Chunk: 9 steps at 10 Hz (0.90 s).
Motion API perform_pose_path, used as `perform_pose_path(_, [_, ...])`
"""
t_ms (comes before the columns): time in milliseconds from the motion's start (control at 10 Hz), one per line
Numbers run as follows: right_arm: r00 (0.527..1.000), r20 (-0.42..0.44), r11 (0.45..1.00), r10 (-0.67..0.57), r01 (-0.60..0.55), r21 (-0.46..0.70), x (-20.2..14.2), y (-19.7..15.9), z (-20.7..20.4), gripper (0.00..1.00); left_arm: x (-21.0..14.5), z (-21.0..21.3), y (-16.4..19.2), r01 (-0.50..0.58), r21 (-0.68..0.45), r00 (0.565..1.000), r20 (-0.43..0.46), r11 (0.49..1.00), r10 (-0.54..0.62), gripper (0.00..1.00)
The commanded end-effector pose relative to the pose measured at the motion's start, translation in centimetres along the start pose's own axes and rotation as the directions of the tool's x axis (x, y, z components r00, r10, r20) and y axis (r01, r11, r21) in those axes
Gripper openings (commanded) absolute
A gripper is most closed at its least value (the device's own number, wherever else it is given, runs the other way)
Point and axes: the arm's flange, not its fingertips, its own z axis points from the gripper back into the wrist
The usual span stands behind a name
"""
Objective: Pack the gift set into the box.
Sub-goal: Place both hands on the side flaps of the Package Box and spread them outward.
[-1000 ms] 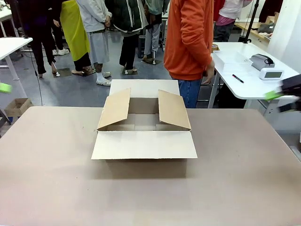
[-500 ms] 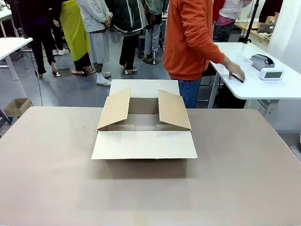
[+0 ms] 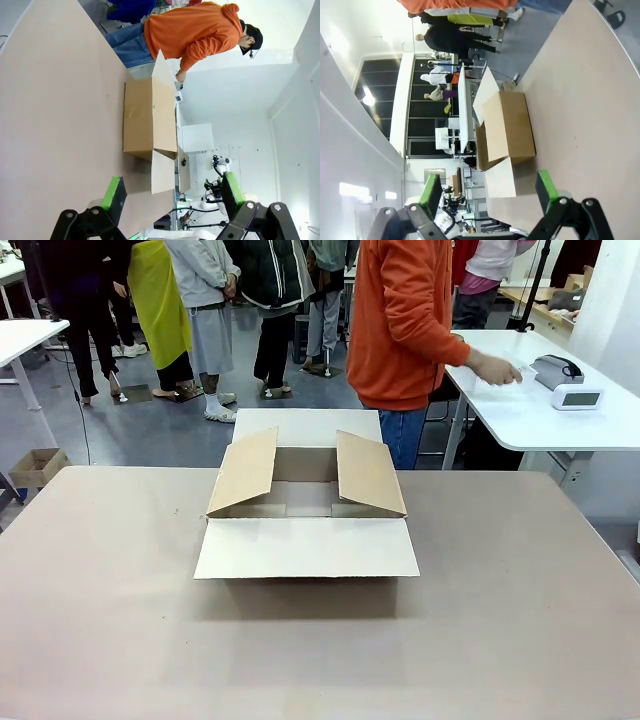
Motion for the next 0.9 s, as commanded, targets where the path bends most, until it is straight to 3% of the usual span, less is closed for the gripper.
perform_pose_path(0, [0.999, 0.021, 0.999, 0.029, -0.03, 0.022, 0.0, -0.2, 0.6, 1.0, 0.0, 0.1, -0.5, 0.028, -0.011, 1.0, 0.014, 1.0, -0.028, 1.0])
perform_pose_path(100, [1.0, 0.0, 1.0, 0.0, 0.0, 0.0, 0.0, 0.0, 0.0, 1.0, 0.0, 0.0, 0.0, 0.0, 0.0, 1.0, 0.0, 1.0, 0.0, 1.0])
perform_pose_path(200, [0.996, -0.05, 0.994, 0.08, -0.083, -0.067, -1.0, 2.2, -3.0, 1.0, -0.5, -2.3, -2.7, 0.1, 0.079, 0.993, -0.065, 0.992, -0.095, 1.0])
perform_pose_path(400, [0.935, -0.171, 0.928, 0.312, -0.338, -0.157, -4.6, 8.1, -12.6, 1.0, -1.8, -10.4, -9.7, 0.303, 0.153, 0.935, -0.238, 0.941, -0.262, 1.0])
perform_pose_path(600, [0.849, -0.248, 0.838, 0.466, -0.514, -0.185, -9.8, 11.3, -21.7, 1.0, -5.5, -19.7, -14.1, 0.465, 0.228, 0.826, -0.46, 0.855, -0.326, 1.0])
perform_pose_path(800, [0.789, -0.279, 0.77, 0.548, -0.606, -0.2, -18.0, 12.3, -30.0, 1.0, -9.4, -28.0, -15.7, 0.573, 0.251, 0.726, -0.597, 0.78, -0.341, 1.0])
